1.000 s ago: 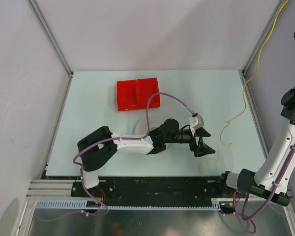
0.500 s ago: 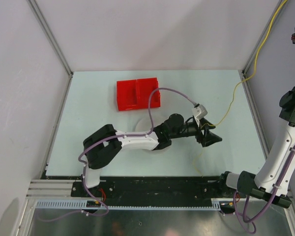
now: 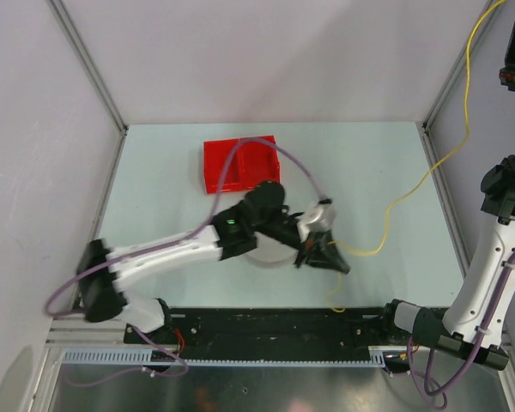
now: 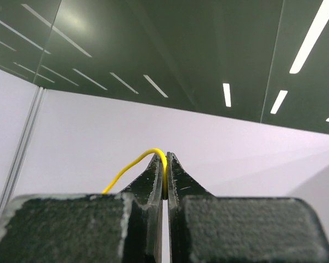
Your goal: Wrap the cables
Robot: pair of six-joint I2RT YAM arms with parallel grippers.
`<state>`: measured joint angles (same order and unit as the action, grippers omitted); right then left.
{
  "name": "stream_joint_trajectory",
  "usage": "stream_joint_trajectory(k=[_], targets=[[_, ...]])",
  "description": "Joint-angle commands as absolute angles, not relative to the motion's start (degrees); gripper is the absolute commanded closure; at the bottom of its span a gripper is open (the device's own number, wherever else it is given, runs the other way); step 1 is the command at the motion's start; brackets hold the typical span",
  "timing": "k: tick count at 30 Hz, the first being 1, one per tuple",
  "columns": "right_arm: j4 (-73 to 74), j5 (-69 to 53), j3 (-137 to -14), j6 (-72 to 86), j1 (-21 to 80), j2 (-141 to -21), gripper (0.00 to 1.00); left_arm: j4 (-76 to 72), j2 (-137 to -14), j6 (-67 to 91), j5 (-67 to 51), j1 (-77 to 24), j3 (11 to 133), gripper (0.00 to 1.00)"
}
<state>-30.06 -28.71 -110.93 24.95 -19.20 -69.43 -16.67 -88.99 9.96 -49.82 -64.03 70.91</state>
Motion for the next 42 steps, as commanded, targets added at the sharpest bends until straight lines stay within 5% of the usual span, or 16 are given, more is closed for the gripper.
stream_joint_trajectory(k=[1,5,15,20,22,24,27,31,35,42], targets=[[-33.9,-28.6,-106.7,25.0,-18.6,-67.7,1.00,23.0,-77.0,-16.7,-64.3,-65.5,72.9,0.99],[-33.8,-28.9,-103.3,23.5,-18.3,-66.6,1.00,34.2,-79.6,-27.2,-61.4,-62.7,78.0,0.99],[-30.7,-30.2,-98.8,17.1,-18.0,-65.0,1.00,35.3,-102.8,-29.3,-53.9,-63.7,112.1,0.96],[-28.5,-31.2,-92.0,12.3,-18.0,-62.5,1.00,35.2,-109.3,-27.9,-54.3,-62.5,113.9,0.92],[-29.0,-33.1,-89.2,11.8,-18.0,-61.5,1.00,34.4,-110.5,-26.8,-50.5,-62.3,111.7,0.66],[-29.4,-36.7,-87.3,11.3,-18.0,-60.9,1.00,34.0,-110.6,-24.9,-48.7,-60.8,109.6,0.21],[-28.1,-43.4,-85.0,9.9,-18.0,-60.2,1.00,33.4,-105.6,-21.9,-51.6,-55.9,104.7,0.03],[-20.6,-55.6,-81.9,5.3,-16.5,-59.1,1.00,33.0,-92.7,-25.5,-53.2,-50.4,94.9,0.01],[5.2,-62.9,-81.2,-16.4,-11.7,-57.6,1.00,32.6,-83.4,-25.8,-50.1,-44.8,90.2,0.01],[40.9,-57.6,-79.0,-49.5,1.4,-56.1,1.00,24.5,-80.3,-13.7,-40.7,-42.1,94.4,0.10]])
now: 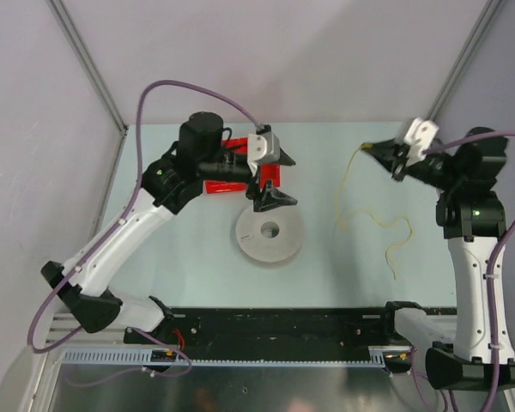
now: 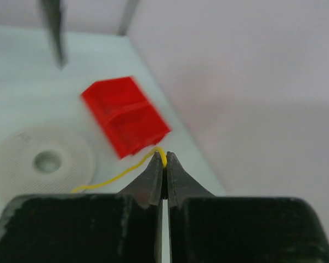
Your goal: Wrap the cables
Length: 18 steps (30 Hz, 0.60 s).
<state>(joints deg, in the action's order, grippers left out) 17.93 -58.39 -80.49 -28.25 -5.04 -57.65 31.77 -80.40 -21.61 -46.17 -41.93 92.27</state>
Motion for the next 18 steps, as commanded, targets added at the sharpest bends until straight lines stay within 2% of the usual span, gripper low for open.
stream_joint_trajectory(k=[1,5,10,18], targets=[[41.6,-55.7,-78.1,-50.1,3.5,-55.8,1.00,22.5,-80.6,-10.8,-39.7,-42.2,94.6,0.13],[40.8,-48.2,-75.6,-49.8,12.1,-54.7,1.00,17.1,-82.8,-4.0,-37.4,-42.9,95.0,0.23],[41.1,-41.7,-75.1,-49.9,19.8,-55.4,1.00,14.3,-85.9,-3.0,-35.7,-46.1,94.7,0.36],[40.5,-39.5,-75.1,-50.2,22.3,-55.9,1.00,14.1,-88.1,-3.6,-37.6,-48.4,92.6,0.45]])
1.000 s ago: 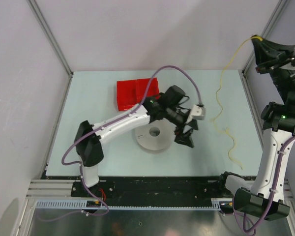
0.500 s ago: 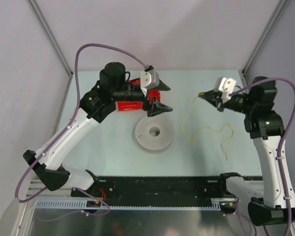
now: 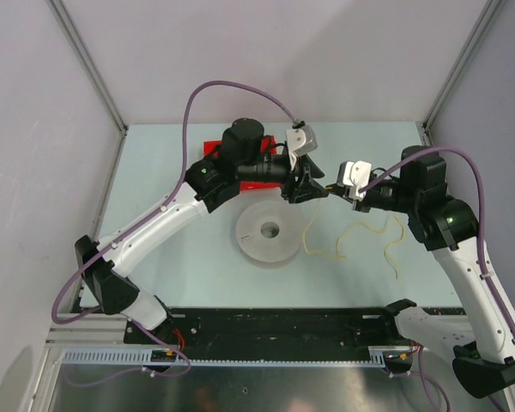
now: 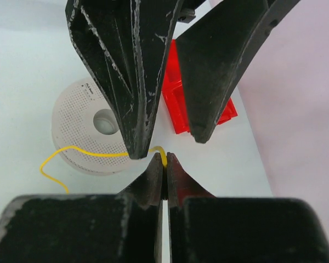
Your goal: Wrap the cables
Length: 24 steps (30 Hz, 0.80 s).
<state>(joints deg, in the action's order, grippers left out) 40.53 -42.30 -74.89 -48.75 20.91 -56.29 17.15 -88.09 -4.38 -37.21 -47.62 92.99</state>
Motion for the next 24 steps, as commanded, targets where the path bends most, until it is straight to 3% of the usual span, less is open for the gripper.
stream_joint_trajectory(k=[1,7,13,15,19,24], targets=[[40.5,-39.2,-75.1,-50.5,22.7,-56.0,1.00,14.1,-88.4,-3.7,-37.7,-48.5,92.5,0.46],[40.8,-36.7,-75.1,-53.0,24.5,-56.0,1.00,14.1,-89.5,-4.9,-37.1,-49.1,90.9,0.53],[41.4,-34.0,-75.1,-55.7,26.3,-55.6,1.00,14.1,-89.5,-5.5,-35.8,-49.1,89.8,0.90],[41.2,-33.5,-75.1,-55.9,26.5,-55.6,1.00,14.1,-89.2,-5.5,-36.2,-49.1,89.8,0.98],[40.6,-32.1,-75.1,-56.0,26.6,-55.5,0.99,14.1,-88.3,-5.1,-37.2,-48.7,88.9,1.00],[39.8,-29.1,-75.1,-55.2,26.3,-55.5,0.87,13.2,-86.3,-2.9,-38.8,-46.6,87.4,1.00]])
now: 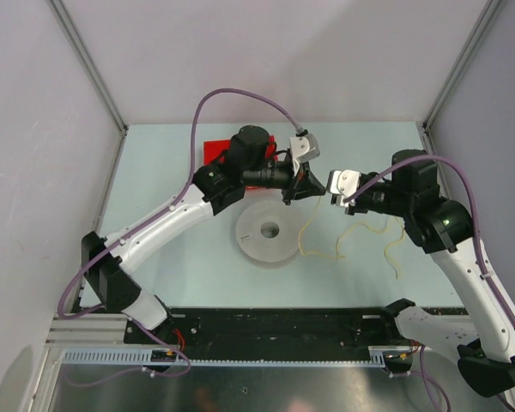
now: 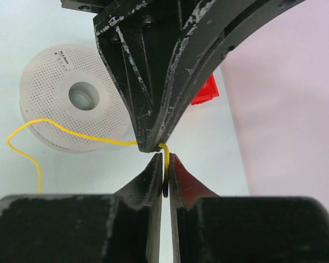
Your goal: Wrap the cables
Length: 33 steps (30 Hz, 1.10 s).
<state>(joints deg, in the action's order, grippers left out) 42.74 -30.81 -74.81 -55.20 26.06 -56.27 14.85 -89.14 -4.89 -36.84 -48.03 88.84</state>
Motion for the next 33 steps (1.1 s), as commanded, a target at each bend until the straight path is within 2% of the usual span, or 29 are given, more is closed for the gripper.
stream_joint_trajectory(k=[1,4,7,8,9,10,13,18,21,23,25,26,27,28,29,31,33], targets=[[39.8,-29.0,-75.1,-55.2,26.0,-55.5,0.87,12.9,-85.6,-3.1,-38.9,-46.3,86.9,1.00],[39.7,-29.3,-75.1,-55.7,25.5,-55.5,0.97,12.5,-83.8,-4.8,-39.5,-46.1,85.5,1.00],[39.0,-30.2,-75.1,-55.5,25.3,-55.6,1.00,12.6,-83.0,-6.0,-39.3,-46.1,84.6,1.00],[38.5,-31.0,-75.1,-55.0,25.3,-55.6,1.00,12.6,-83.0,-6.2,-38.9,-46.2,84.4,0.69],[38.0,-31.7,-75.1,-54.6,25.3,-55.6,1.00,12.6,-83.2,-6.4,-38.5,-46.3,84.3,0.49],[37.7,-32.3,-75.1,-54.3,25.3,-55.6,1.00,12.6,-83.4,-6.8,-38.1,-46.5,84.4,0.38],[37.5,-33.6,-75.1,-54.5,25.5,-55.5,1.00,12.6,-84.5,-7.8,-36.9,-47.2,85.4,0.25],[37.3,-34.8,-75.1,-55.0,25.7,-55.2,1.00,12.6,-87.2,-8.5,-35.6,-48.2,88.1,0.21],[37.2,-35.4,-75.1,-55.0,26.2,-54.8,1.00,12.6,-88.8,-7.7,-34.9,-48.5,89.6,0.24],[37.0,-35.7,-75.1,-54.7,26.5,-54.5,1.00,12.6,-89.8,-7.1,-34.9,-48.5,90.4,0.31],[36.4,-36.2,-75.1,-54.1,26.7,-54.2,1.00,12.6,-90.2,-6.7,-34.7,-48.5,91.0,0.51],[36.1,-36.2,-75.1,-53.6,26.8,-54.0,1.00,12.6,-90.0,-6.6,-34.5,-48.4,91.0,0.66],[35.7,-35.9,-75.1,-52.7,26.9,-53.9,0.94,12.6,-89.6,-6.4,-34.1,-48.2,90.9,0.79],[35.3,-34.9,-75.1,-51.7,26.9,-53.9,0.84,12.7,-89.0,-6.1,-33.8,-47.8,90.6,0.90],[35.1,-33.2,-75.1,-50.4,26.9,-53.9,0.68,12.6,-88.2,-5.5,-33.7,-47.3,90.1,0.95],[35.6,-28.8,-75.1,-48.1,26.5,-54.4,0.43,12.7,-86.1,-3.9,-33.7,-45.2,88.9,0.99],[38.2,-27.6,-75.1,-47.5,22.3,-55.3,0.31,13.2,-83.9,-2.9,-33.8,-42.6,87.8,1.00]])
